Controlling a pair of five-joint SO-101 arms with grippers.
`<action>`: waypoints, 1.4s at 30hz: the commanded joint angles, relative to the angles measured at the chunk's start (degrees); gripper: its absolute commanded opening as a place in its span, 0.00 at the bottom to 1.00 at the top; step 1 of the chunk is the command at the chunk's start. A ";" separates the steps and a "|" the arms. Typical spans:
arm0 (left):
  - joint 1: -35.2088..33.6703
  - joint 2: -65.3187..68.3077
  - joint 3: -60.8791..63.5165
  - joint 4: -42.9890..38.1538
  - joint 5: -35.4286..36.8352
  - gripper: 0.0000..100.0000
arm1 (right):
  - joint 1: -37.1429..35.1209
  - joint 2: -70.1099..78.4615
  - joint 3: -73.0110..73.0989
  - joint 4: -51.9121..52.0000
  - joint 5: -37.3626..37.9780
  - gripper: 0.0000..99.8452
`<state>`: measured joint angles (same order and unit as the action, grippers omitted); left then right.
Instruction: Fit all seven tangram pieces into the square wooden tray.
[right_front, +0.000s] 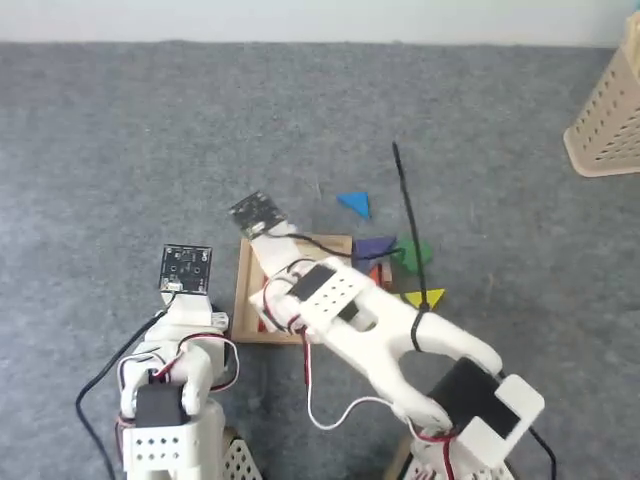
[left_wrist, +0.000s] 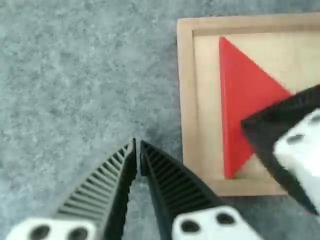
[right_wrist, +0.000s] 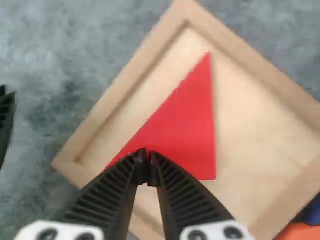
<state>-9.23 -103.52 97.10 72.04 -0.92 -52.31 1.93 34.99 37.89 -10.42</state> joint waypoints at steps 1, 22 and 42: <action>0.26 -1.05 -0.57 0.35 -0.18 0.02 | 0.31 -2.95 -2.46 1.10 0.70 0.01; 0.26 -1.05 -0.57 0.35 -0.18 0.02 | 10.95 -6.20 3.16 0.31 5.10 0.01; 0.26 -1.05 -0.57 0.35 -0.18 0.02 | 5.58 9.71 -11.60 0.75 5.10 0.01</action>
<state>-9.23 -103.52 97.10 72.04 -0.92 -46.15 12.75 25.76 38.51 -6.11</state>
